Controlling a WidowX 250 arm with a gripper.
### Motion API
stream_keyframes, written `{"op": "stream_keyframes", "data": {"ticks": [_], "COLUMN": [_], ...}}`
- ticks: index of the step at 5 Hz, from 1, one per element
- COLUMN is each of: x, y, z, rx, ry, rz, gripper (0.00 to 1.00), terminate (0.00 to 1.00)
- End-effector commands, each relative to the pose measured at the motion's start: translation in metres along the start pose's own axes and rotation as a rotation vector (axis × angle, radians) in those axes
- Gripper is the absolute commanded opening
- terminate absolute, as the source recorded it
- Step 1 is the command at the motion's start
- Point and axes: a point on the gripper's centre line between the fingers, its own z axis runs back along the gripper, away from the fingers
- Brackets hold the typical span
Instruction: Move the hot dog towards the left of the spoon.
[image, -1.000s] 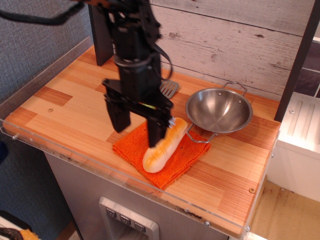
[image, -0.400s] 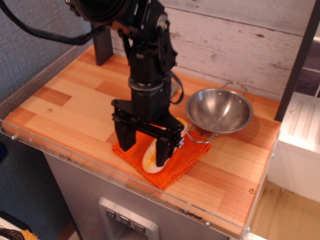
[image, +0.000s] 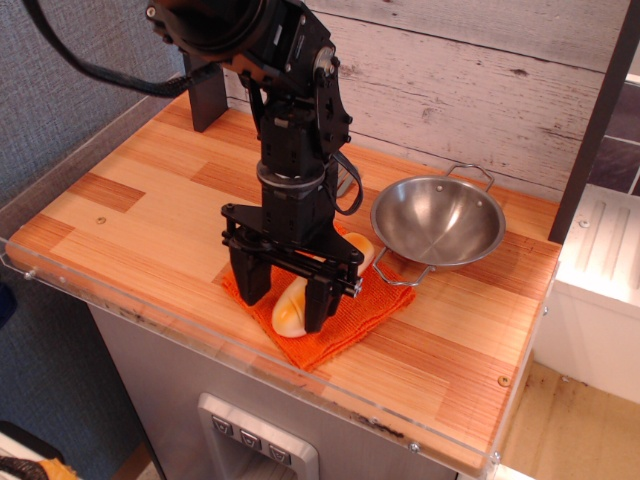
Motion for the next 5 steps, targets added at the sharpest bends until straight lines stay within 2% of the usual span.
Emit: {"op": "stream_keyframes", "data": {"ticks": [1, 2, 3, 4, 5], "x": [0.007, 0.007, 0.005, 0.004, 0.008], "y": [-0.006, -0.013, -0.011, 0.02, 0.068], "z": [0.007, 0.01, 0.041, 0.079, 0.086], "rx": [0.015, 0.006, -0.038, -0.058, -0.056], "ry": [-0.039, -0.044, -0.118, -0.165, -0.135], "rz": [-0.044, -0.075, -0.102, -0.052, 0.039], "gripper": [0.0, 0.0, 0.0, 0.0, 0.0], "terminate": [0.0, 0.0, 0.0, 0.0, 0.0]}}
